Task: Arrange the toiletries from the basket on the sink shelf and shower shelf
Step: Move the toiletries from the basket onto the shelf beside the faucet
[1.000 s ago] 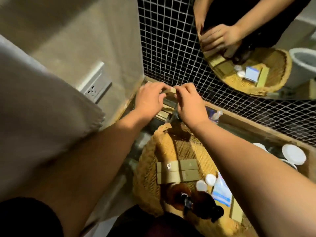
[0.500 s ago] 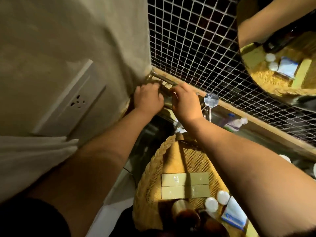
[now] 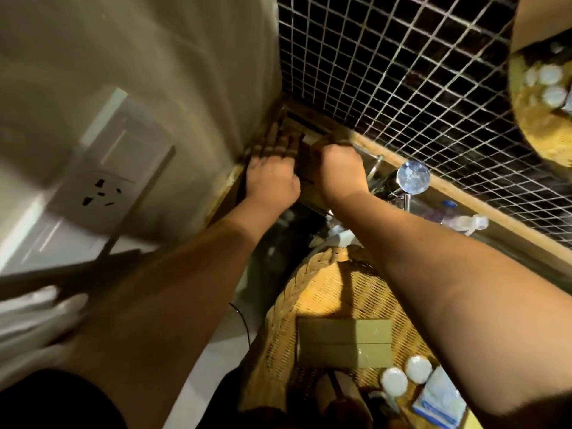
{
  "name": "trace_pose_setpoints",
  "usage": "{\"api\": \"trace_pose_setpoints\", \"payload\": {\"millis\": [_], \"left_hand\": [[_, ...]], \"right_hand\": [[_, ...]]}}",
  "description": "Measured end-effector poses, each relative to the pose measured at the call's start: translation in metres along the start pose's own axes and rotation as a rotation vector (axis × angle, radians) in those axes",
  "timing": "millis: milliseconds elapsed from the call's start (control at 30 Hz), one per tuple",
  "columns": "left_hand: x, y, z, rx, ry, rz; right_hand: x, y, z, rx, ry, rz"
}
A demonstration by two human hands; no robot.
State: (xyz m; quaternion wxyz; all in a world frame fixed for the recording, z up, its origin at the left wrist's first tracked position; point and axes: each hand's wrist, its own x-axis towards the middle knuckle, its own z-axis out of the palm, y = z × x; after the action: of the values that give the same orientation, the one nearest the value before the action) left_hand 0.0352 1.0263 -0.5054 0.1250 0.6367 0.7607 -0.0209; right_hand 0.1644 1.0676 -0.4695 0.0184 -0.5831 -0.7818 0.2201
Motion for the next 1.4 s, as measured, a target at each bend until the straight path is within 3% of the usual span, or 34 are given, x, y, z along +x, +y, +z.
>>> {"api": "trace_pose_setpoints", "payload": {"millis": [233,500,833,1167,1400], "left_hand": [[0.002,-0.012,0.012,-0.007,0.065,0.08],[0.001,-0.013,0.018,0.085,0.118,0.116],[0.003,-0.012,0.015,0.162,0.074,0.123],[0.001,-0.013,0.002,0.24,-0.041,0.123],[-0.03,-0.013,-0.032,0.217,-0.038,0.125]], "right_hand": [[0.006,0.0,0.015,0.103,-0.085,0.008],[-0.018,0.009,0.025,-0.116,-0.133,-0.139],[-0.023,0.002,0.021,-0.301,-0.196,-0.17],[-0.025,0.007,0.014,-0.211,-0.232,-0.119],[-0.056,0.007,-0.018,-0.23,-0.147,-0.103]]}}
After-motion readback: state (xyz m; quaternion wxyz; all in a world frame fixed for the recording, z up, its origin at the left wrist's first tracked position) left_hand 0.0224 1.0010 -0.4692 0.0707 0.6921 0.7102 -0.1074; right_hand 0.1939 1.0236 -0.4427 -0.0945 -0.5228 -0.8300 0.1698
